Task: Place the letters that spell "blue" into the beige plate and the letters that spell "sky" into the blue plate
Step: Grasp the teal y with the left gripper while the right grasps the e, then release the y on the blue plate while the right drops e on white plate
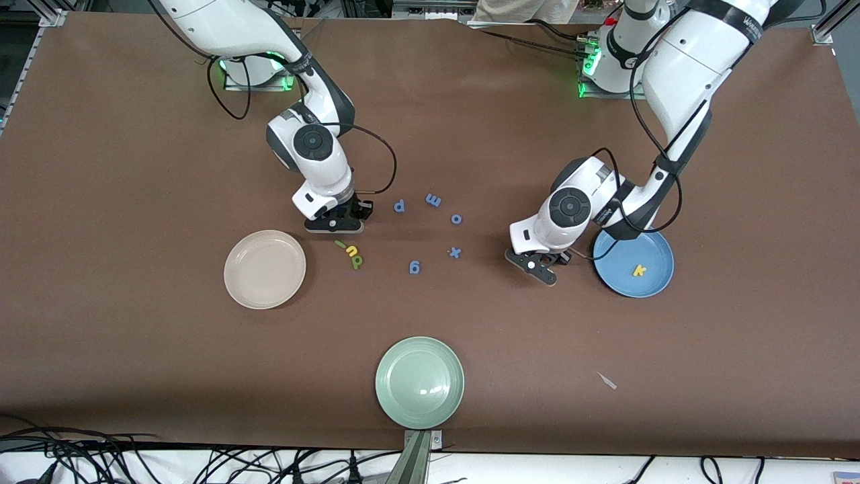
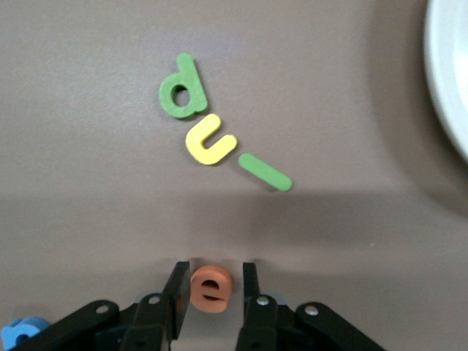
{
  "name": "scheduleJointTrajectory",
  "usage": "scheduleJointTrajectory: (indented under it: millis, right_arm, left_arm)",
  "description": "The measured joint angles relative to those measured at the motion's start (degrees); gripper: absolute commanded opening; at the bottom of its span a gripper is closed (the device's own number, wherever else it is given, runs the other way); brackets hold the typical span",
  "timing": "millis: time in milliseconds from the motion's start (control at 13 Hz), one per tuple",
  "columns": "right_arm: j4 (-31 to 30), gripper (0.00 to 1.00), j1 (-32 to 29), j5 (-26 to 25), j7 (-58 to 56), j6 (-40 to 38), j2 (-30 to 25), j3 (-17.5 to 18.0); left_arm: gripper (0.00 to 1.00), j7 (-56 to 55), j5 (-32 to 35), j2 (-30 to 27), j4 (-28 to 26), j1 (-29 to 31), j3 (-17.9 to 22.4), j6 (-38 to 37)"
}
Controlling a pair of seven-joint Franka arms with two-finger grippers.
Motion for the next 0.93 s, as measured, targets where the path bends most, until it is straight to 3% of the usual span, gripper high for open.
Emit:
scheduleJointTrajectory:
  millis: [309, 386, 463, 540, 617, 926]
  right_arm:
    - [-0.16, 0.37, 0.27, 0.00, 0.10, 0.78, 0.39, 0.00]
    - [-0.48, 0.37, 0.27, 0.00, 0.10, 1.26, 0.46, 0.00]
    - [-0.81, 0.37, 0.27, 0.00, 0.10, 1.71, 0.52, 0.00]
    - [-1.04, 0.37, 0.27, 0.00, 0.10, 1.92, 0.57, 0.00]
    - [-1.21, 0.37, 0.27, 0.00, 0.10, 2.06, 0.59, 0.00]
    - [-1.54, 0.22, 0.26, 0.00, 0.10, 2.24, 0.58, -0.01]
  left_arm:
    - [0.19, 0.48, 0.07, -3.38, 0.71, 0.50, 0.07, -4.20]
    - [0.23, 0.62, 0.07, -4.33, 0.70, 0.75, 0.07, -4.99]
    - [0.49, 0.67, 0.07, -4.79, 0.69, 0.94, 0.07, -5.43]
    - [0.81, 0.67, 0.07, -4.86, 0.65, 1.01, 0.07, -5.58]
    - [1.00, 0.66, 0.07, -4.80, 0.46, 1.00, 0.07, -5.56]
    - [0.99, -0.15, 0.07, -2.67, -0.55, 0.93, 0.07, -0.02]
